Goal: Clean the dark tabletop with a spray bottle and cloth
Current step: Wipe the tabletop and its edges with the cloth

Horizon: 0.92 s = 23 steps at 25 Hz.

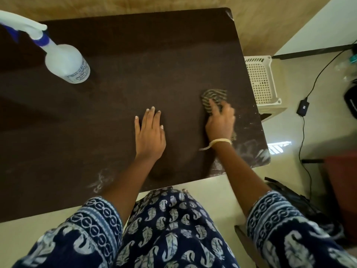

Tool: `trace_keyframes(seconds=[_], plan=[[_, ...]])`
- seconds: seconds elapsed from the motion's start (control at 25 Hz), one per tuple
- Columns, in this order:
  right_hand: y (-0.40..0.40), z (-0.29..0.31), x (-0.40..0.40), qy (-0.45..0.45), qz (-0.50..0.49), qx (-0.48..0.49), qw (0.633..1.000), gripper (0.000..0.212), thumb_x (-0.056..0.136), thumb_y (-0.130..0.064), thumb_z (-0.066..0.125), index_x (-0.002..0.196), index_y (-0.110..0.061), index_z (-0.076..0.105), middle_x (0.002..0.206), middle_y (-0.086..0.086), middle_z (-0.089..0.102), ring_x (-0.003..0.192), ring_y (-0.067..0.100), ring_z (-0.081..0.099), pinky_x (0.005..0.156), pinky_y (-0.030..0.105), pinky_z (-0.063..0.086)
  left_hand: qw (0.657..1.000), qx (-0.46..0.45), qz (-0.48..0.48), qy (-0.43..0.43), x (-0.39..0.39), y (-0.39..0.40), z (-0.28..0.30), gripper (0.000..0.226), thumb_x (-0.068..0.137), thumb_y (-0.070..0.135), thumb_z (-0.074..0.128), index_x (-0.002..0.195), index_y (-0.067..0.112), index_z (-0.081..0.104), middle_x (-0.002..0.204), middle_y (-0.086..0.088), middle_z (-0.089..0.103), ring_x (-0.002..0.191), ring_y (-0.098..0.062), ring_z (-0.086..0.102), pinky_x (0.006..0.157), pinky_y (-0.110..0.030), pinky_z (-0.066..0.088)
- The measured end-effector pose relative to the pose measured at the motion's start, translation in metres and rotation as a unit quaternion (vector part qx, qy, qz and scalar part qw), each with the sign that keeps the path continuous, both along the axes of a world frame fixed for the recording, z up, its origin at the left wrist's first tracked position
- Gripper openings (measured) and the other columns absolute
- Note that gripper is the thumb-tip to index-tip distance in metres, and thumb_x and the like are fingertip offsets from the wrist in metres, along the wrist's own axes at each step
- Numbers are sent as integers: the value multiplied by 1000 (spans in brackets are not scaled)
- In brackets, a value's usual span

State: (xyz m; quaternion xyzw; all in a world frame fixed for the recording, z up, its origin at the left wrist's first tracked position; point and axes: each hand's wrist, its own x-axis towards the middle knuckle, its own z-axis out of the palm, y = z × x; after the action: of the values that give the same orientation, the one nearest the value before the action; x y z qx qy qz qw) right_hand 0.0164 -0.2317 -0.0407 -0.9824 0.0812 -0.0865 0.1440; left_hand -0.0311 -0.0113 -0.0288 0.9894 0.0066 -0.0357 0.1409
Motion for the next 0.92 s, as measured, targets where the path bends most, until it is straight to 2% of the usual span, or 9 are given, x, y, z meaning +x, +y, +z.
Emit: trace_keyframes(seconds=[0.08, 0.16, 0.32, 0.4, 0.48, 0.56, 0.64, 0.8, 0.92], plan=[[-55, 2, 0, 32, -87, 3, 996, 55, 81, -4, 56, 134, -15, 56, 133, 23, 48, 117, 42, 45, 97, 53, 43, 1000, -3, 4, 8, -13, -7, 3, 49, 101, 28, 30, 146, 11, 40, 157, -9, 33, 148, -24, 24, 120, -52, 16], [-85, 10, 0, 36, -96, 6, 995, 56, 84, -6, 54, 139, -13, 51, 138, 23, 42, 127, 41, 38, 108, 53, 35, 1000, 4, 6, 11, -27, -13, 5, 50, 100, 29, 29, 146, 12, 40, 157, -9, 33, 148, -23, 23, 120, -52, 16], [-37, 19, -9, 17, -120, 64, 991, 57, 85, -6, 58, 142, -14, 48, 145, 23, 36, 132, 40, 35, 113, 46, 27, 1000, -4, 26, 5, -57, -19, 5, 50, 100, 30, 28, 145, 11, 41, 156, -9, 34, 148, -24, 24, 120, -52, 15], [30, 22, -43, -9, 8, 83, 997, 58, 82, -5, 60, 139, -14, 51, 137, 25, 45, 120, 40, 45, 104, 47, 38, 999, 1, 34, -9, -74, -12, 3, 51, 99, 30, 26, 143, 10, 43, 155, -10, 36, 147, -25, 27, 120, -53, 16], [87, 18, -95, 5, 203, 32, 979, 56, 82, -4, 61, 136, -16, 54, 133, 22, 50, 112, 37, 51, 92, 47, 47, 999, 10, 44, -14, -91, 2, 0, 50, 99, 27, 29, 142, 7, 44, 154, -12, 36, 146, -26, 27, 119, -53, 15], [97, 12, -119, 22, 289, -5, 957, 55, 79, -3, 63, 132, -19, 58, 131, 18, 54, 108, 35, 54, 84, 44, 48, 998, 28, 56, -5, -111, 15, -2, 48, 100, 25, 33, 143, 6, 42, 155, -13, 35, 146, -27, 26, 119, -54, 15], [65, 6, -109, 3, 229, -7, 973, 58, 73, 1, 65, 128, -19, 62, 127, 20, 57, 103, 38, 56, 82, 45, 49, 997, 53, 55, 6, -127, 23, -3, 50, 101, 27, 32, 147, 8, 37, 157, -13, 31, 147, -27, 24, 119, -53, 15], [-31, 6, -81, 66, 10, -5, 998, 59, 84, -5, 54, 140, -21, 49, 141, 22, 41, 123, 41, 40, 102, 52, 39, 996, 73, 35, 24, -144, 34, -1, 52, 102, 30, 30, 150, 9, 32, 159, -11, 28, 148, -27, 22, 119, -51, 15], [-42, 11, -74, 52, -40, 19, 998, 55, 89, -8, 53, 143, -17, 46, 146, 21, 34, 132, 39, 33, 110, 52, 34, 997, 59, 48, 7, -150, 45, 4, 50, 102, 29, 32, 148, 9, 36, 157, -12, 32, 147, -28, 25, 119, -51, 17]])
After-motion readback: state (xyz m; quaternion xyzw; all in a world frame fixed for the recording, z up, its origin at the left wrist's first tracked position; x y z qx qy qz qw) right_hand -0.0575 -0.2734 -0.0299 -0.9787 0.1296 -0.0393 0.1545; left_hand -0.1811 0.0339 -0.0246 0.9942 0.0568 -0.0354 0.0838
